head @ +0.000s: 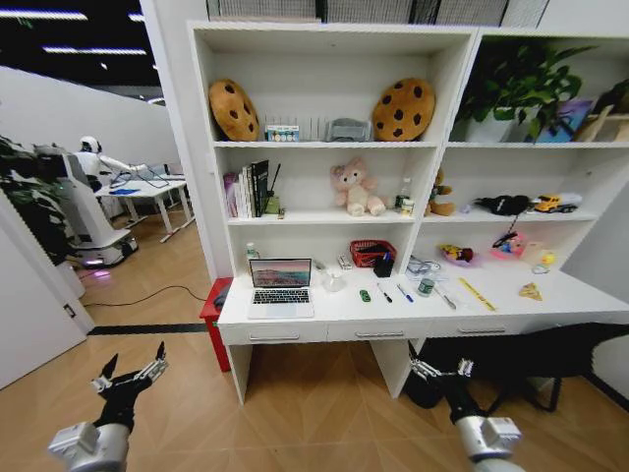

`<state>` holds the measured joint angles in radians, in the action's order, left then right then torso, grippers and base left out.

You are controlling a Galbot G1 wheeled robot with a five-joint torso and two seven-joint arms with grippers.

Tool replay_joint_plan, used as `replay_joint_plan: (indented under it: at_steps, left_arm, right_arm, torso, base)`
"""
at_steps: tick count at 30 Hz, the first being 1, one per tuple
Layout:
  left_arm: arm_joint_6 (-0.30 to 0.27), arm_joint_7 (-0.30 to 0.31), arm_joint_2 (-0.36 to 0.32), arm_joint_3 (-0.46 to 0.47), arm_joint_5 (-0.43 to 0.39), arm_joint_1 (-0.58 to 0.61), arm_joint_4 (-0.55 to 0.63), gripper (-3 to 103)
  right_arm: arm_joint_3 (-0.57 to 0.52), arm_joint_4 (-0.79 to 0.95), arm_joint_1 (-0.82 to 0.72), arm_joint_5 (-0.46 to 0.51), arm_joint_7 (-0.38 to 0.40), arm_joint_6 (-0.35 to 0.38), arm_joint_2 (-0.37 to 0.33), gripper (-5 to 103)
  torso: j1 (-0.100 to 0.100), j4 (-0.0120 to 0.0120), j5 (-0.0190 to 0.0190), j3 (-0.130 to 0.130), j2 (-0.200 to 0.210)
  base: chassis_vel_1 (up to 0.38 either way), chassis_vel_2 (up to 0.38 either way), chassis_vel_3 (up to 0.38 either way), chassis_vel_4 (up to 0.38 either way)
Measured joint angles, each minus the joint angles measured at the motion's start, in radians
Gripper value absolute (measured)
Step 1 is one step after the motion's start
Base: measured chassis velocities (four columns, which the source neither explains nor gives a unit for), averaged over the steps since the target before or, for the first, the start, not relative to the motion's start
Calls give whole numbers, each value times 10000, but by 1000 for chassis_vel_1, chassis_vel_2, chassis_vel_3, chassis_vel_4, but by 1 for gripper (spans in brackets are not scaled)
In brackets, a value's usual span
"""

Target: Organize the objects on the table.

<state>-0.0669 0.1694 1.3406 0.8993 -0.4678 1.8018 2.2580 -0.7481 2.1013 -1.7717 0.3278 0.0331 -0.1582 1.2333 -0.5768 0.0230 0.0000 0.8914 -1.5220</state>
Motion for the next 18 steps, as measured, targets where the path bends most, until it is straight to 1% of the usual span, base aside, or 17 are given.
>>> replay_joint_plan:
  at_steps: [18]
  left_arm:
    - [-5, 15, -19, -12, 0, 7, -59, 100]
  right_arm:
    - [69, 3, -8, -94, -10, 0, 43, 100]
  torso:
    - [0, 0, 0, 0, 0]
  base:
    - [0, 0, 0, 0]
